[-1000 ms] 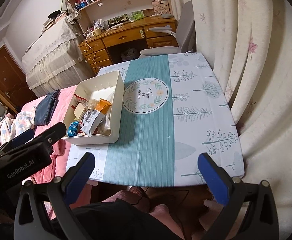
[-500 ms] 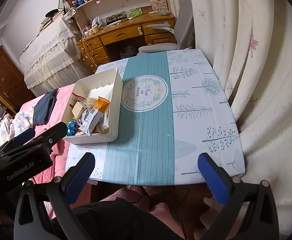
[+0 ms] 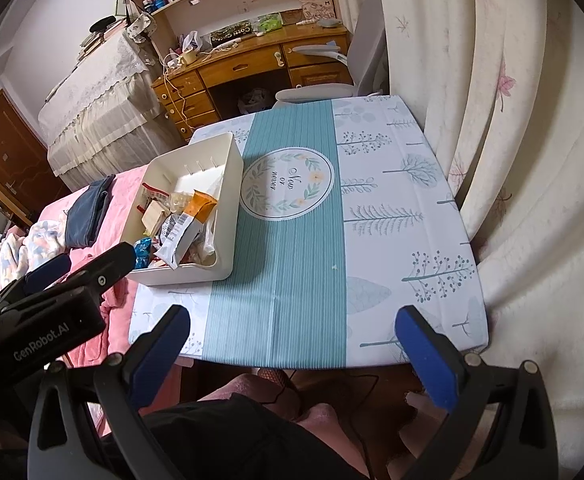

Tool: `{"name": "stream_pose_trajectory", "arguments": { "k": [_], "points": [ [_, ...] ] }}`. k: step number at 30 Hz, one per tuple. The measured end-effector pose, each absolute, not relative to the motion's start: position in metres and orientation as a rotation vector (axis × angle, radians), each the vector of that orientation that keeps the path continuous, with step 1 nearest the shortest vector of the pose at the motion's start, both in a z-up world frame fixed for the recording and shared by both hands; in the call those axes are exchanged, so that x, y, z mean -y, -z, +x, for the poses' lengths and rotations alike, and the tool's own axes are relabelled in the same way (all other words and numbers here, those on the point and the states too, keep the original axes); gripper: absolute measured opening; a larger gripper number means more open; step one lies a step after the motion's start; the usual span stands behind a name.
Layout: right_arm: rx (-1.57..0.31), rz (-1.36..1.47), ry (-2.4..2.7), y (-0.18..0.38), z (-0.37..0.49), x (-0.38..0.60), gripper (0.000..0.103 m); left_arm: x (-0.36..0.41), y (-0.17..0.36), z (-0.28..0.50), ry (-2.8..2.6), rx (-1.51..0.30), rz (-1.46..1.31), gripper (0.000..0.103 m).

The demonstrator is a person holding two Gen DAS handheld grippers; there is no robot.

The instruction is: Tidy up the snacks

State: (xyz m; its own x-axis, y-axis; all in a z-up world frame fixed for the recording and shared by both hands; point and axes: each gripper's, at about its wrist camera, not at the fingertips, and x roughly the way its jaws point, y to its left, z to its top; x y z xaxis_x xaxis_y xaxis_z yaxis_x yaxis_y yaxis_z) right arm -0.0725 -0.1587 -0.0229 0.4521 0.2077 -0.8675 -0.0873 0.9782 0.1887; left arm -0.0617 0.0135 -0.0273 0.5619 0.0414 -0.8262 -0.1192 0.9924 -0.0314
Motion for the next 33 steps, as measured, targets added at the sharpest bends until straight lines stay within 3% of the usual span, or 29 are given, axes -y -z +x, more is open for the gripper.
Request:
{"name": "stream_pose_trajectory", "arguments": {
  "k": [33],
  "points": [
    [-1.092,0.129,-0.179,0.027,-0.0753,0.1658,0.103,-0.0092,0.0303,-0.0618,-0.091,-0.97,-0.082,0.102]
  ]
}}
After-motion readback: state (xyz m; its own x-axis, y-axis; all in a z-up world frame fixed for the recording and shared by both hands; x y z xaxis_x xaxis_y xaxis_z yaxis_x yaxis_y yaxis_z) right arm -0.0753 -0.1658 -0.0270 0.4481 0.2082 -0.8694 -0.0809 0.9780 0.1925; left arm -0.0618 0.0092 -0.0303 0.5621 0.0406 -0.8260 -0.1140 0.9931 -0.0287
